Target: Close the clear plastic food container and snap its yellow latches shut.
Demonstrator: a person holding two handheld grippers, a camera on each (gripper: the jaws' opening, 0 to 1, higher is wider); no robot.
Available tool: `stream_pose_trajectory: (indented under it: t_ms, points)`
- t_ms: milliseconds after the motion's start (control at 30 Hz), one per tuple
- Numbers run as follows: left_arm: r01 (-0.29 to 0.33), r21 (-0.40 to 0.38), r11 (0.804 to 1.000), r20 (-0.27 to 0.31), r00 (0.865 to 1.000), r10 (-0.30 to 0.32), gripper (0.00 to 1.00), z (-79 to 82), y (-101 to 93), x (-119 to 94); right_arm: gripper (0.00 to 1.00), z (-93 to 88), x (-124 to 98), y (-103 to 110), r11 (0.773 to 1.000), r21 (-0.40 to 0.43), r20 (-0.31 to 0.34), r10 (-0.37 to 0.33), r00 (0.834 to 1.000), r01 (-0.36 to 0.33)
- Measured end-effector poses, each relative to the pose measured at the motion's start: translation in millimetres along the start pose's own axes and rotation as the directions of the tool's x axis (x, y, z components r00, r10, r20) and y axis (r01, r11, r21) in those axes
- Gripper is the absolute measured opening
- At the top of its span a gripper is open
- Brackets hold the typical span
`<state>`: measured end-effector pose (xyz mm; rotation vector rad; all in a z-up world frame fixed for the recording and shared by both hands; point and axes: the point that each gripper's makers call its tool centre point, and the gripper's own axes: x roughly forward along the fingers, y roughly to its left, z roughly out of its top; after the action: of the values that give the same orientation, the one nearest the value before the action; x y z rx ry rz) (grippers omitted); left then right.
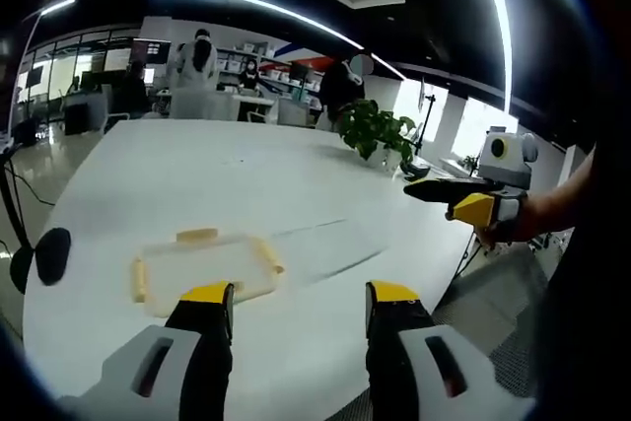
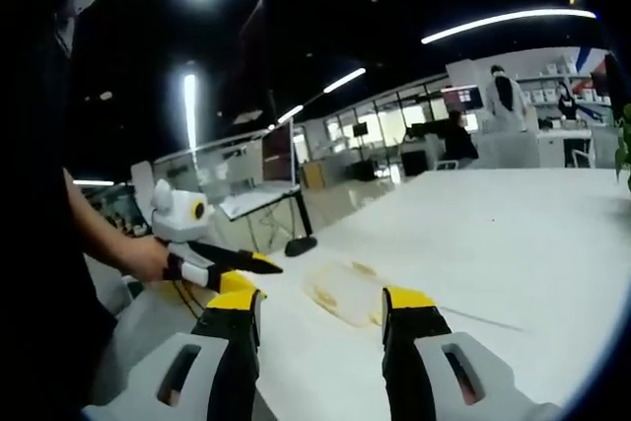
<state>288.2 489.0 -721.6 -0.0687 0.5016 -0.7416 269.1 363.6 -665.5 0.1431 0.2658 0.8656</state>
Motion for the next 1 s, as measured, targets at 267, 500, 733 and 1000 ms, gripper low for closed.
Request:
stream_pose_trajectory:
  t_ms: [267, 500, 733, 1000]
  points:
    - [0.008, 0.004, 1.0, -0.005, 1.0, -0.008, 0.53, 2.0, 12.4, -2.7, 0.48, 0.3, 12.9, 4.4, 1.0, -0.002, -0.003, -0.009, 1.0, 0.009]
    - [0.012, -0.004, 1.0, -0.003, 1.0, -0.012, 0.53, 5.3, 26.8, -5.7, 0.48, 1.2, 26.1, 6.2, 1.0, -0.001, -0.004, -0.02, 1.0, 0.02]
    - [0.023, 0.008, 1.0, -0.014, 1.0, -0.023, 0.52, 6.9, 41.5, -7.1, 0.48, 5.2, 35.4, -0.3, 0.999, 0.006, -0.002, -0.044, 0.999, 0.044]
    - [0.032, 0.014, 0.999, -0.023, 0.999, -0.032, 0.51, 10.4, 55.4, -6.1, 0.47, 6.4, 46.2, -1.7, 0.998, 0.007, -0.007, -0.06, 0.998, 0.06]
